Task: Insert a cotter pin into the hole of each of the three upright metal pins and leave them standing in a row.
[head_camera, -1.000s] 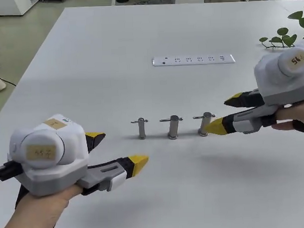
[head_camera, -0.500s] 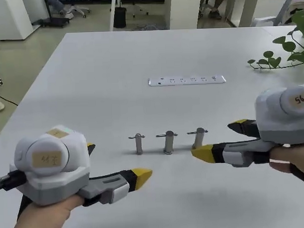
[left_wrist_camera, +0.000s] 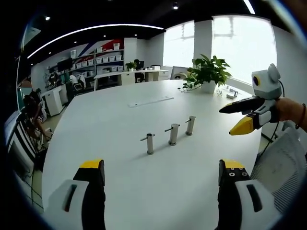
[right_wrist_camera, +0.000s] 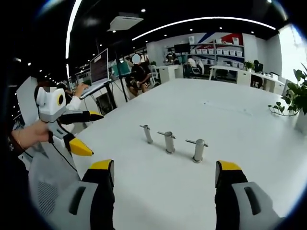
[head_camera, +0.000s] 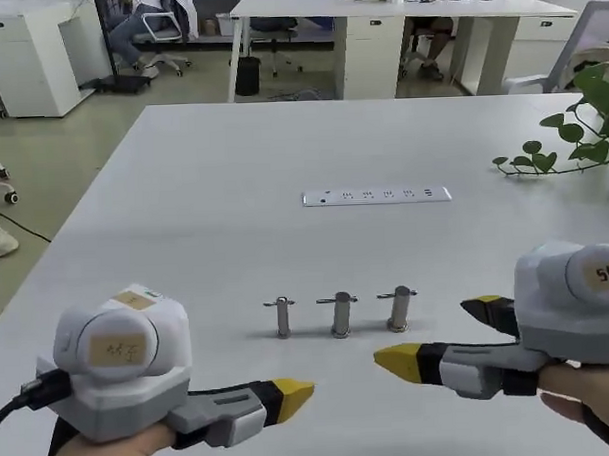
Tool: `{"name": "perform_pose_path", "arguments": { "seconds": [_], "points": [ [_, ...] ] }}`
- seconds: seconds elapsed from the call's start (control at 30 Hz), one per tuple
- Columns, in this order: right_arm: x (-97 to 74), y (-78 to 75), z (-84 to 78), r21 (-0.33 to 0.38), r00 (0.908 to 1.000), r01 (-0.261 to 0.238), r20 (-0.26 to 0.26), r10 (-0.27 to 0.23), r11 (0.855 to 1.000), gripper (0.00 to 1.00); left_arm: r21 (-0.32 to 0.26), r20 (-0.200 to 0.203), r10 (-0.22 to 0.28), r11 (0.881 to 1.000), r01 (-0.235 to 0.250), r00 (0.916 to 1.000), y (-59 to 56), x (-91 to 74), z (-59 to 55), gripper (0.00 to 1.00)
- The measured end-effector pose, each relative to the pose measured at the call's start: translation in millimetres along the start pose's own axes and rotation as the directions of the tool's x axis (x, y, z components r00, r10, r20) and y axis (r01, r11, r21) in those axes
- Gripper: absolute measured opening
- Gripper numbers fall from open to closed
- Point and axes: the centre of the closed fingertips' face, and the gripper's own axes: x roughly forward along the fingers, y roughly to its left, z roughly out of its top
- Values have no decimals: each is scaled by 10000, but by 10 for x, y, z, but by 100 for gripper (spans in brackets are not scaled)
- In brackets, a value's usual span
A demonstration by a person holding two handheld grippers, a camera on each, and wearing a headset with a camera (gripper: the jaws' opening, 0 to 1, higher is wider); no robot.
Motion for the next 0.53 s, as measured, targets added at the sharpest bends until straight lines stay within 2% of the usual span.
{"name": "perform_pose_path", "arguments": {
  "seconds": [0.17, 0.3, 0.47, 0.53],
  "points": [
    [-1, -58, 6, -171, 9997, 250, 7, -250, 9995, 85, -205, -19, 32, 9998, -32, 10000, 15, 24, -13, 99],
    [-9, -81, -2, -147, 9992, 387, 28, -387, 9991, 83, -5, -27, 153, 9999, -153, 9999, 33, 28, 11, 98],
    [-7, -44, -50, 62, 9995, 297, 85, -297, 9995, 82, -22, 169, 242, 9997, -241, 9996, 63, 23, 65, 97],
    [-9, -47, -66, 54, 9994, 339, 65, -339, 9994, 81, -32, 127, 235, 9997, -234, 9996, 67, 27, 55, 96]
  ]
}}
